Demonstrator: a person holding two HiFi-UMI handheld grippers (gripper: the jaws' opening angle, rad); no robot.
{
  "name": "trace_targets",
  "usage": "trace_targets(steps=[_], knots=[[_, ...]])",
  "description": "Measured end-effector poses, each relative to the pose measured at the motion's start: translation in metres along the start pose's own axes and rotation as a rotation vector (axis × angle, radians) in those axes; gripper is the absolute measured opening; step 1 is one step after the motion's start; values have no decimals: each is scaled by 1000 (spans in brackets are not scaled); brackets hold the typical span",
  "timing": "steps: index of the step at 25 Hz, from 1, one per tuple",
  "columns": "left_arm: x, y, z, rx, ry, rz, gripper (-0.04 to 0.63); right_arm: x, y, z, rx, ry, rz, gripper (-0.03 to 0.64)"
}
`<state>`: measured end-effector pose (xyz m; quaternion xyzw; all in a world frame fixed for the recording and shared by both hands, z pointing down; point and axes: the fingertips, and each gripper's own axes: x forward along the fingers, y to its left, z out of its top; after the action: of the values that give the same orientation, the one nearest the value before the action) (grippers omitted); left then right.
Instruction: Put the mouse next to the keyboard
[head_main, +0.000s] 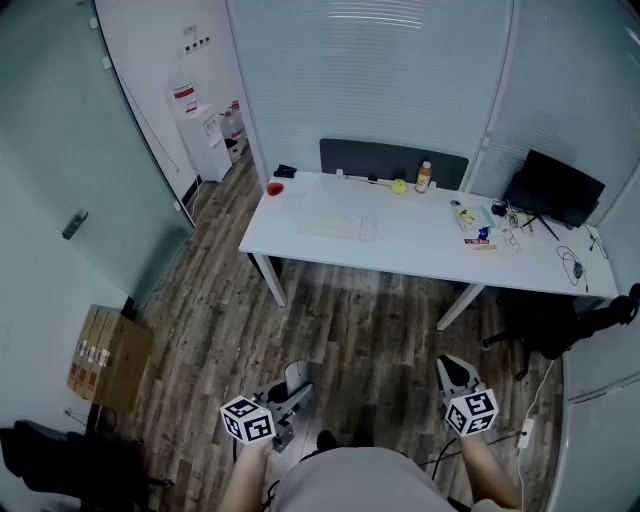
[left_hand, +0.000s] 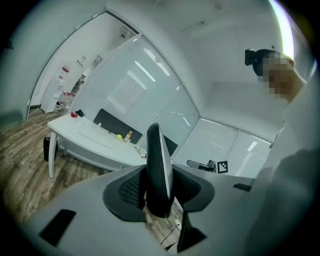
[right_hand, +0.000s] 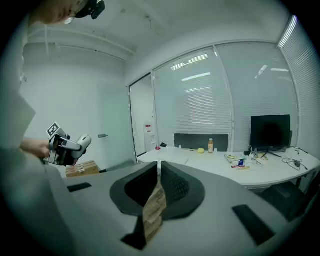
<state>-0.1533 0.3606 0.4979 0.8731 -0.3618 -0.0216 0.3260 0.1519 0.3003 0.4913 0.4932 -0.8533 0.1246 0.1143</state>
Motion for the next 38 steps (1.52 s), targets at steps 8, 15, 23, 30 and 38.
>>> trace_targets(steps=[8,15,23,30,38], knots=[[-3,3,1,-4,1,-6,144,1,4,4,-7,-5,-9,44],[-6,7,3,-4,6,-19,144,3,4,2,16,-11,-23,44],[-14,21,5,-11,30,-36,144,8,15,-1,45,5,-65,44],[-25,37,7,-11,65,-51,144,15,31,-3,62,-5,-101,44],[-34,55,11,-7,80,-63,144,21,40,-5,63,-13,-126,44]])
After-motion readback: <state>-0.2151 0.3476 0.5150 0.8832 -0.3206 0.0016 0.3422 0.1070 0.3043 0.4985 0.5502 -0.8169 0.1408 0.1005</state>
